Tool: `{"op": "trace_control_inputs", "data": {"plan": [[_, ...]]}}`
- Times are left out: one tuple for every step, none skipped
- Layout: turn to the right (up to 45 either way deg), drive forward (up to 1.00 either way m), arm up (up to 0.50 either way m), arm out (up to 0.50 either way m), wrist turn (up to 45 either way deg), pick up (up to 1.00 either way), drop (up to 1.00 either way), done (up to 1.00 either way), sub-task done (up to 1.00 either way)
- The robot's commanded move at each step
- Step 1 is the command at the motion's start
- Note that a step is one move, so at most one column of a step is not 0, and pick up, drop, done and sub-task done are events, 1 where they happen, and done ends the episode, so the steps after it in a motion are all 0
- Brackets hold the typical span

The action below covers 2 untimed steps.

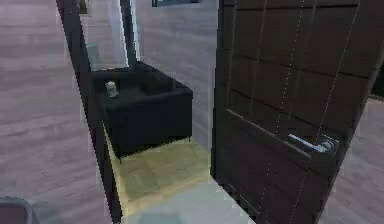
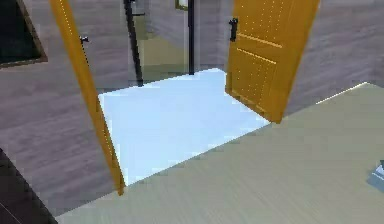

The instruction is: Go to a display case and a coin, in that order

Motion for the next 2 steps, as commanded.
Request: {"op": "trace_control_inputs", "data": {"plan": [[-45.0, 0.0, 0.0, 0.0, 0.0, 0.0, 0.0, 0.0, 0.0], [-45.0, 0.0, 0.0, 0.0, 0.0, 0.0, 0.0, 0.0, 0.0]]}}
